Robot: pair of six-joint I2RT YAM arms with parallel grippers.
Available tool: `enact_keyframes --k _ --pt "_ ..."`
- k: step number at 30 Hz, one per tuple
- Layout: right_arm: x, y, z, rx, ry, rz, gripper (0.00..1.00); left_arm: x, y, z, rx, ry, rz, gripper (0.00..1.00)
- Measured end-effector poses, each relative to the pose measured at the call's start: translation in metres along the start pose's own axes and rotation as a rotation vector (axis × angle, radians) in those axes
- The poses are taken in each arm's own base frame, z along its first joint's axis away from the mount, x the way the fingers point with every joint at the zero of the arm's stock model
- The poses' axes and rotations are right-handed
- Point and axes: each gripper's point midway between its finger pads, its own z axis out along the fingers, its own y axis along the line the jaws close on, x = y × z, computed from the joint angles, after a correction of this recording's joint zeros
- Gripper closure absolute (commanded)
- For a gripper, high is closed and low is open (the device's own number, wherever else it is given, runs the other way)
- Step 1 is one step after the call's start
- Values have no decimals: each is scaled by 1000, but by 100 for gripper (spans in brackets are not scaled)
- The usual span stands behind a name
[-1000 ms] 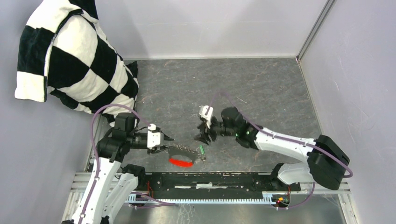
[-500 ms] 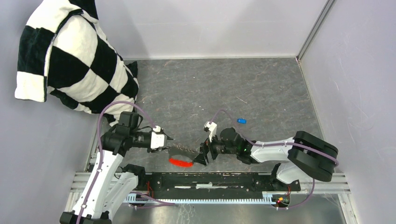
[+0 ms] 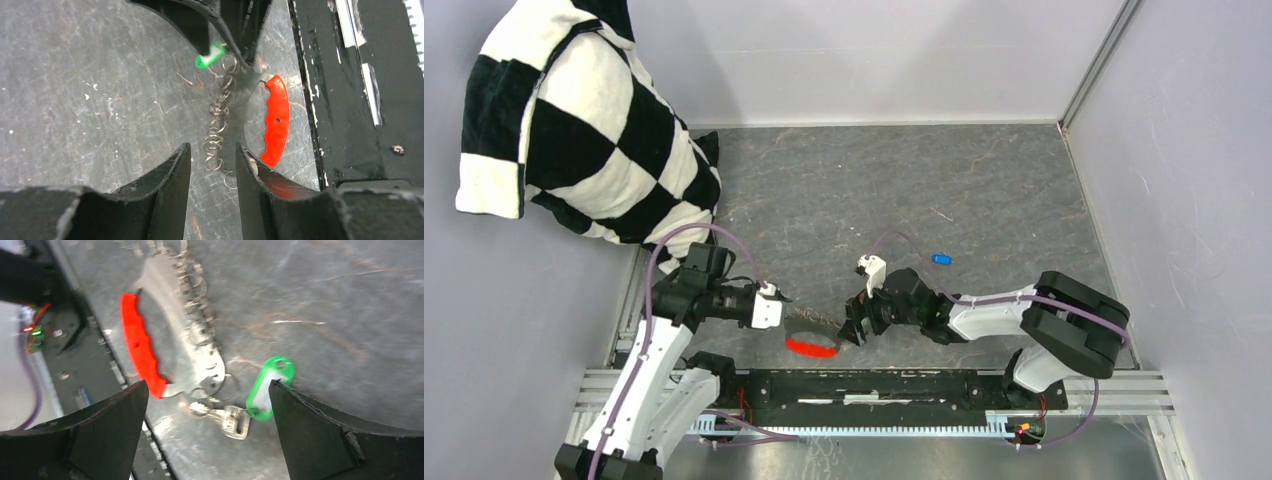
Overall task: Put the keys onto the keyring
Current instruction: Pick up the keyring from the center of the board.
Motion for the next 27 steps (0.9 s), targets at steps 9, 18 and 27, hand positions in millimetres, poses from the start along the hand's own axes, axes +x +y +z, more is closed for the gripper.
enact_keyframes --k 9,18,27 --pt "-29 -64 -24 357 53 -183 2 54 1 28 145 70 18 37" --pt "-95 -42 -85 372 -272 -172 2 89 -6 78 370 111 86 38" --pt "-41 -46 -58 284 -133 -9 27 105 7 109 358 197 156 82"
